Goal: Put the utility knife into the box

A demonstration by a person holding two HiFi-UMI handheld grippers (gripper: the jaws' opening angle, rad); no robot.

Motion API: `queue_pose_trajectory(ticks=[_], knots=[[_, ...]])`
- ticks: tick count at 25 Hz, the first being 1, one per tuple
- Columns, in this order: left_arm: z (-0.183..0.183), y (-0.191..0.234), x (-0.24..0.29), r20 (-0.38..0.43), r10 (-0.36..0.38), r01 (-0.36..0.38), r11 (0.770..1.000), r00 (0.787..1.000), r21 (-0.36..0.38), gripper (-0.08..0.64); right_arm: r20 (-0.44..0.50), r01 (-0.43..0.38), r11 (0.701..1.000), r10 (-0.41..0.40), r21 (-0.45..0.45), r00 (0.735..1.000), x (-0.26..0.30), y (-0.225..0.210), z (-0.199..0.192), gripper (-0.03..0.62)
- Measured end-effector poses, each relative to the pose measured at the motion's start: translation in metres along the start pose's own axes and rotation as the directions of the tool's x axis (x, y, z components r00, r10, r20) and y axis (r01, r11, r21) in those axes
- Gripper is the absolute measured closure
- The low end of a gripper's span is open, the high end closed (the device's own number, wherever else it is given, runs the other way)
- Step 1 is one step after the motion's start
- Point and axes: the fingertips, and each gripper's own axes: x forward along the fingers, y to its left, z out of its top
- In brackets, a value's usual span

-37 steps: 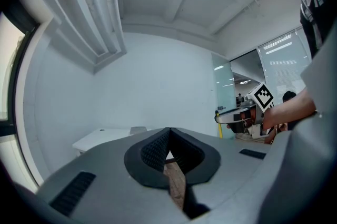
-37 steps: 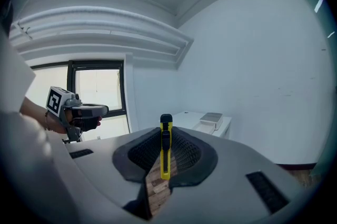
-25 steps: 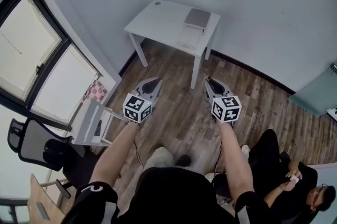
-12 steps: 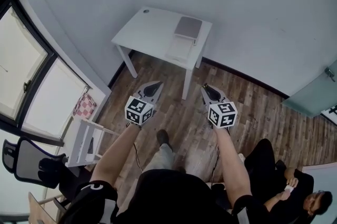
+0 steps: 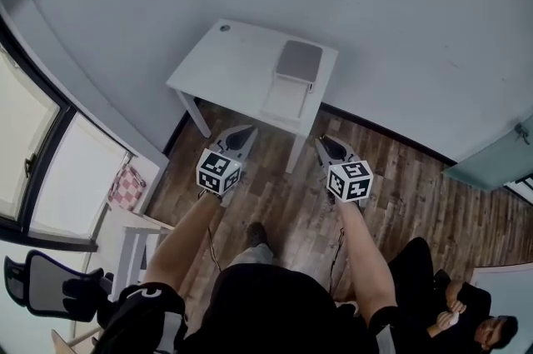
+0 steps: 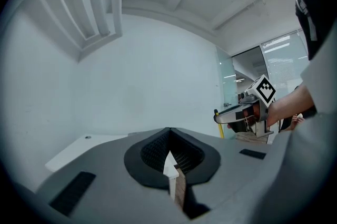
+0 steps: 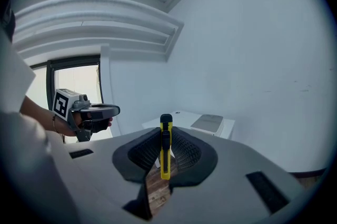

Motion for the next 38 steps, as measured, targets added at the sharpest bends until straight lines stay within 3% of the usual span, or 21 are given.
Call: queue_pose_trajectory(ticks=[10, 20, 30, 38], knots=[[-0.019, 0.077, 0.027, -0.002, 0.003, -0.003, 0.998, 1.000, -0.057, 0.535, -0.046, 0.011, 1.000, -0.010, 0.009, 0.999, 0.088, -0.007, 0.005, 0.522], [-0.032, 0.106, 0.051, -0.014, 0.005, -0.006, 0.997, 1.000, -0.075, 0.535, -0.050, 0.020, 0.999, -0.019, 0.036, 0.999, 0.136, -0.033, 0.010, 0.522], [-0.054, 0.144, 0.110, -0.070, -0.024, 0.018, 0.995, 0.997, -0.093, 0.535, -0.103, 0.031, 0.997, -0.024, 0.073, 0.994, 0.212, -0.077, -0.008, 0.522], [-0.078, 0.182, 0.164, -0.116, -0.044, 0.028, 0.991, 0.992, -0.133, 0.535, -0.199, 0.026, 0.995, -0.006, 0.098, 0.980, 0.282, -0.112, -0.036, 0.520]])
